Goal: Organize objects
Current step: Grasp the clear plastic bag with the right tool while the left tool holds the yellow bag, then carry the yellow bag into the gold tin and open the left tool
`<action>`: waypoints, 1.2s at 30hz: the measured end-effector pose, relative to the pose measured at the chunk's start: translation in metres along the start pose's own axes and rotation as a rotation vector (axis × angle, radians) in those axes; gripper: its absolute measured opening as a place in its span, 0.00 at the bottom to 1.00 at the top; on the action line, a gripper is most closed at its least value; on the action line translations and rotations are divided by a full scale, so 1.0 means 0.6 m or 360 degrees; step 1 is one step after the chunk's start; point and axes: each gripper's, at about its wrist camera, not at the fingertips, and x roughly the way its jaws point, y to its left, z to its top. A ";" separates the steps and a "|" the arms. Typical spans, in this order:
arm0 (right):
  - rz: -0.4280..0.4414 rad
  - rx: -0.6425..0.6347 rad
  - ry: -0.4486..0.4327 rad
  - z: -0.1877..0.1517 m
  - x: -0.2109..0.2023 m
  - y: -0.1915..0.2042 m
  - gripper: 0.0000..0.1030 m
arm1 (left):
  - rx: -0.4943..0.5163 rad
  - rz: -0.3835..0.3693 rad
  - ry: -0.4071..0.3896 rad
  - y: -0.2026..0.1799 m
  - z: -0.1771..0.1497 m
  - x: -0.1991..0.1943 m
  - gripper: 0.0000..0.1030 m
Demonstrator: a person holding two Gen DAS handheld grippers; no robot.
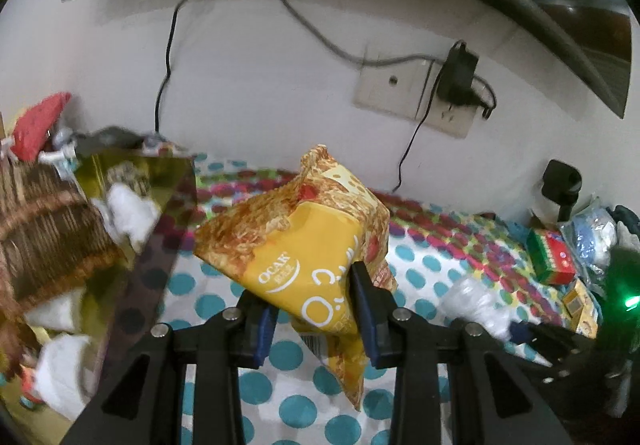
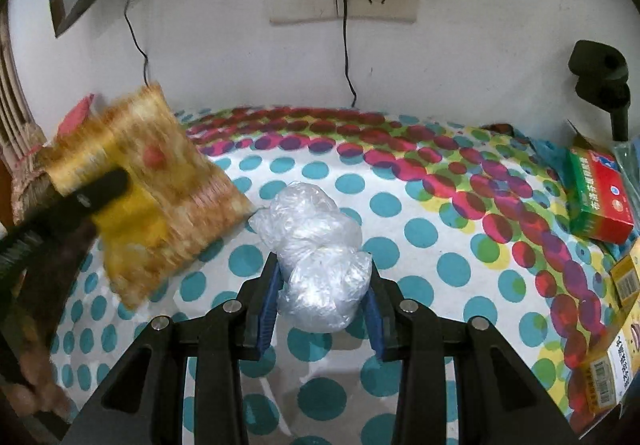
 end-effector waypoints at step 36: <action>0.0011 0.0026 0.0089 -0.007 0.023 -0.006 0.35 | -0.0009 0.0478 0.0166 0.225 0.173 -0.030 0.34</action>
